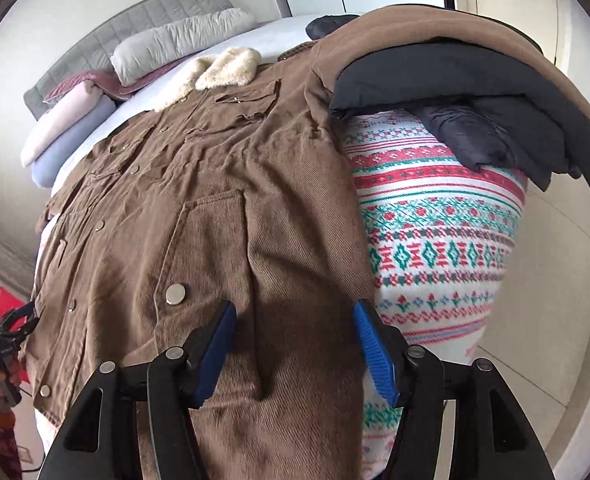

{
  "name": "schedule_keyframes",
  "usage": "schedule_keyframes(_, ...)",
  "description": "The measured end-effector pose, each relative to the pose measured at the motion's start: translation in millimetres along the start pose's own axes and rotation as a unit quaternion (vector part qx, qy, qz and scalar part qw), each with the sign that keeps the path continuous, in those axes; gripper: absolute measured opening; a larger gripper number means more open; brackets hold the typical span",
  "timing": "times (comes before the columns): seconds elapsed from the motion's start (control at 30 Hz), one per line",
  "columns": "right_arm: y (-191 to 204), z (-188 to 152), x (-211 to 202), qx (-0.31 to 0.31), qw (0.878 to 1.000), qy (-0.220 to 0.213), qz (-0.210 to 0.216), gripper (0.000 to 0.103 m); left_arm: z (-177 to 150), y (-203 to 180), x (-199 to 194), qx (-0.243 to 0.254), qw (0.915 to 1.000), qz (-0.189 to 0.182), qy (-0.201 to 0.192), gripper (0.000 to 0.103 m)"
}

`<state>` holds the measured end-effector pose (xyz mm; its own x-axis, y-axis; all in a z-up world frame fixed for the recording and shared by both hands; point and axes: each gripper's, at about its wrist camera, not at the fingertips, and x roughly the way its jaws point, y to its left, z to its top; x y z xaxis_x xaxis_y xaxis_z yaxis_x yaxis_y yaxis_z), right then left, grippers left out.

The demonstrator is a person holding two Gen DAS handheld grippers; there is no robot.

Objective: Fold large clothes

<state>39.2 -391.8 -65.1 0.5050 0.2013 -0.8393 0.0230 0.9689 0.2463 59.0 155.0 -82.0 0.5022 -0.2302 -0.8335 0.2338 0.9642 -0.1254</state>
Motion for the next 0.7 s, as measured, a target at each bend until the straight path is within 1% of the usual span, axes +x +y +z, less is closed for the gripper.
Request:
schedule_keyframes(0.03,3,4,-7,0.003,1.000,0.002,0.000,0.064,3,4,-6,-0.011,0.9999,0.000,0.000,0.086)
schedule_keyframes(0.1,14,14,-24,0.005,1.000,-0.009,0.004,0.064,14,16,-17,-0.039,0.9992,0.004,-0.007,0.087)
schedule_keyframes(0.17,27,27,-38,0.006,1.000,-0.023,0.014,0.068,27,30,-22,-0.066,0.9976,0.015,-0.010,0.087)
schedule_keyframes(0.23,44,43,-45,0.004,0.999,-0.031,0.017,0.073,41,43,-25,-0.088,0.9953,0.038,-0.015,0.088)
schedule_keyframes(0.3,65,58,-47,-0.013,0.999,-0.030,0.014,0.075,57,58,-26,-0.119,0.9905,0.067,-0.018,0.090)
schedule_keyframes(0.37,85,72,-44,-0.033,0.999,-0.024,0.006,0.076,69,74,-26,-0.153,0.9842,0.086,-0.023,0.090)
schedule_keyframes(0.47,112,88,-34,-0.058,0.998,-0.013,0.011,0.076,83,103,-25,-0.211,0.9710,0.102,-0.048,0.090)
schedule_keyframes(0.53,127,97,-23,-0.066,0.998,0.000,0.017,0.076,94,123,-18,-0.252,0.9615,0.097,-0.054,0.090)
schedule_keyframes(0.6,140,104,-11,-0.069,0.997,0.011,0.022,0.076,105,144,-5,-0.291,0.9516,0.087,-0.048,0.090)
schedule_keyframes(0.63,147,108,-5,-0.072,0.997,0.014,0.024,0.076,110,154,1,-0.305,0.9478,0.080,-0.048,0.090)
schedule_keyframes(0.7,159,114,7,-0.080,0.996,0.018,0.025,0.076,122,171,15,-0.323,0.9429,0.061,-0.056,0.090)
